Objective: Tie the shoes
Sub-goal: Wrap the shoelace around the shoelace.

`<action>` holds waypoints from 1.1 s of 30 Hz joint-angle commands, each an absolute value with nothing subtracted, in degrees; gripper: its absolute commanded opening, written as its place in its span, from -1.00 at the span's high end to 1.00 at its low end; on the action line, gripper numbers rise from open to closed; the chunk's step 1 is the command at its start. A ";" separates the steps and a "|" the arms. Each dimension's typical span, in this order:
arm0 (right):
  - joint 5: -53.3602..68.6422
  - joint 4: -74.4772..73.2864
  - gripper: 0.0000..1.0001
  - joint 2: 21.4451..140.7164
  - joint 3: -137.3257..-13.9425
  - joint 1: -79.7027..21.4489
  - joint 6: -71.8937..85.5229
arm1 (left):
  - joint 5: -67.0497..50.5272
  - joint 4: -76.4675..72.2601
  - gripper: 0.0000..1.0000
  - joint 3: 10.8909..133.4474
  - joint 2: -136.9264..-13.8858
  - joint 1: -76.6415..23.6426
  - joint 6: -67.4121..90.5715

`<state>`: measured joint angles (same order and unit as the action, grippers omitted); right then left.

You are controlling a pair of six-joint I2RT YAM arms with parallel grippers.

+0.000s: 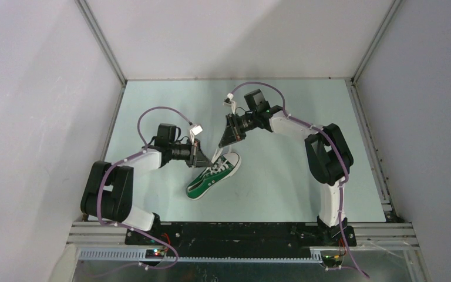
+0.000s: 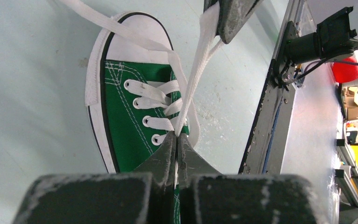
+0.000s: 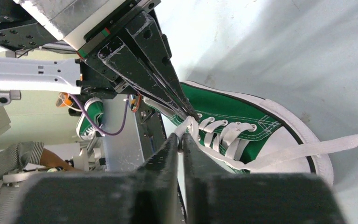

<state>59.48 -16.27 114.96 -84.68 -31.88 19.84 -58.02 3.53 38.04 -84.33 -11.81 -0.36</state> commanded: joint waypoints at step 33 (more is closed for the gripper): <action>38.15 -28.06 0.50 129.21 -100.47 -24.01 18.62 | -47.25 -2.85 1.00 45.36 -95.81 -17.69 22.14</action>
<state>39.11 -27.59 129.62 -98.78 -24.18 20.75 -50.92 -5.58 43.07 -96.92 -17.89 25.34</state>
